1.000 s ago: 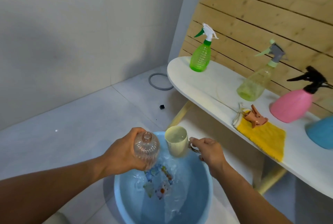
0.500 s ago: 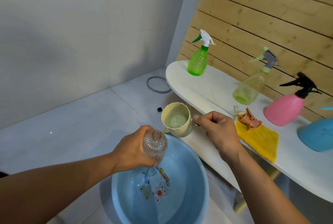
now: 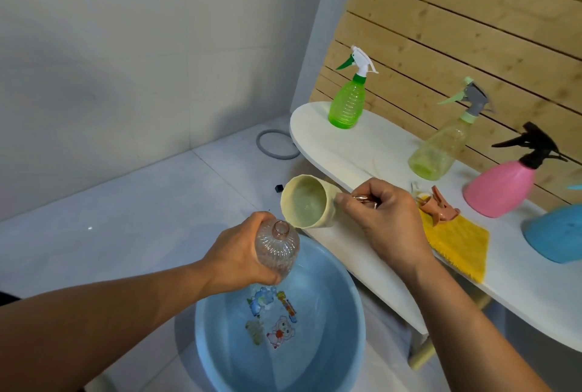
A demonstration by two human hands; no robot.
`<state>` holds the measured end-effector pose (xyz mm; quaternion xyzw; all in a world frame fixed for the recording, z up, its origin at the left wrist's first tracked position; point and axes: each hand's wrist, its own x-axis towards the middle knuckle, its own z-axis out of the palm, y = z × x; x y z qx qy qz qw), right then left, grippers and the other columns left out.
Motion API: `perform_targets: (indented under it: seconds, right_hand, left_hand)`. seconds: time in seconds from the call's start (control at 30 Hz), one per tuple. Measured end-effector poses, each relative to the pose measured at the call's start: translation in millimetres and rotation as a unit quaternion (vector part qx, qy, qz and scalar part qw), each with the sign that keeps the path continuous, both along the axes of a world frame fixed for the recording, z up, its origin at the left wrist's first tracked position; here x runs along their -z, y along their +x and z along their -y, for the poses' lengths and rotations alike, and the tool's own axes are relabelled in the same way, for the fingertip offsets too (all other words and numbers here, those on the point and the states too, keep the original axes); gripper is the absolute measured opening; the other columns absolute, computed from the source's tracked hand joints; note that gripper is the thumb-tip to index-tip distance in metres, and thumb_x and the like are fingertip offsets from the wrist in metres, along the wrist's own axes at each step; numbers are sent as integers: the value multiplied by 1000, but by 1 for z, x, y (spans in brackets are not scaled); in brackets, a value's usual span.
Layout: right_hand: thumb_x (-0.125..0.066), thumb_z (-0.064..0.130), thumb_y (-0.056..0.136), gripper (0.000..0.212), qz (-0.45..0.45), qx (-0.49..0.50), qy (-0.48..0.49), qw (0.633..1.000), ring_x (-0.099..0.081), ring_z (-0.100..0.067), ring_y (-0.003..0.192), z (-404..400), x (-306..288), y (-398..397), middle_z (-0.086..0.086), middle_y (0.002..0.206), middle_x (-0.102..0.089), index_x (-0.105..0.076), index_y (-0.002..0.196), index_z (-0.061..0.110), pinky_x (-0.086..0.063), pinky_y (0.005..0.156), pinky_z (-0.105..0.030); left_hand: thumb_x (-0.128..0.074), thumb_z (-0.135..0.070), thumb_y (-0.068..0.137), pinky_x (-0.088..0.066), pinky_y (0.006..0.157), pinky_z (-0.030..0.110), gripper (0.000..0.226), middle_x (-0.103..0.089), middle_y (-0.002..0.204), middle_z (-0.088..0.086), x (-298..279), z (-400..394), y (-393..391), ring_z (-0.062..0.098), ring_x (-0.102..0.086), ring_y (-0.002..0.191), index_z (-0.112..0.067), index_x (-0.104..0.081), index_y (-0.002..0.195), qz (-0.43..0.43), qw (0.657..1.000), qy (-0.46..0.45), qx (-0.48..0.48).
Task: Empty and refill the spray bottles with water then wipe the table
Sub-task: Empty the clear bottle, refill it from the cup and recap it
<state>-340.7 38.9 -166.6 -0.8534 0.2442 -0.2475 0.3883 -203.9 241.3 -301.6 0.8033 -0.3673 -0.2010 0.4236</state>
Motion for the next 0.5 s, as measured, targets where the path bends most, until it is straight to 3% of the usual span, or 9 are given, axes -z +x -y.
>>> perform_targets:
  seconds: [0.13, 0.5]
  right_hand:
    - [-80, 42, 82, 28, -12, 12, -30, 999, -49, -7, 59, -2, -3, -1, 13, 63, -57, -66, 72, 21, -37, 57, -25]
    - [-78, 38, 84, 26, -23, 12, -94, 995, -52, -6, 66, -8, -11, -4, 8, 71, -56, -62, 69, 24, -36, 60, -24]
  left_hand:
    - [-98, -52, 48, -57, 92, 29, 105, -62, 118, -22, 0, 1, 1, 5, -64, 107, -52, -38, 134, 3, 1000, 3, -1]
    - [-97, -54, 50, -56, 90, 27, 103, -60, 117, -23, 1, 3, 0, 6, -62, 106, -52, -37, 133, 20, 1000, 11, 8]
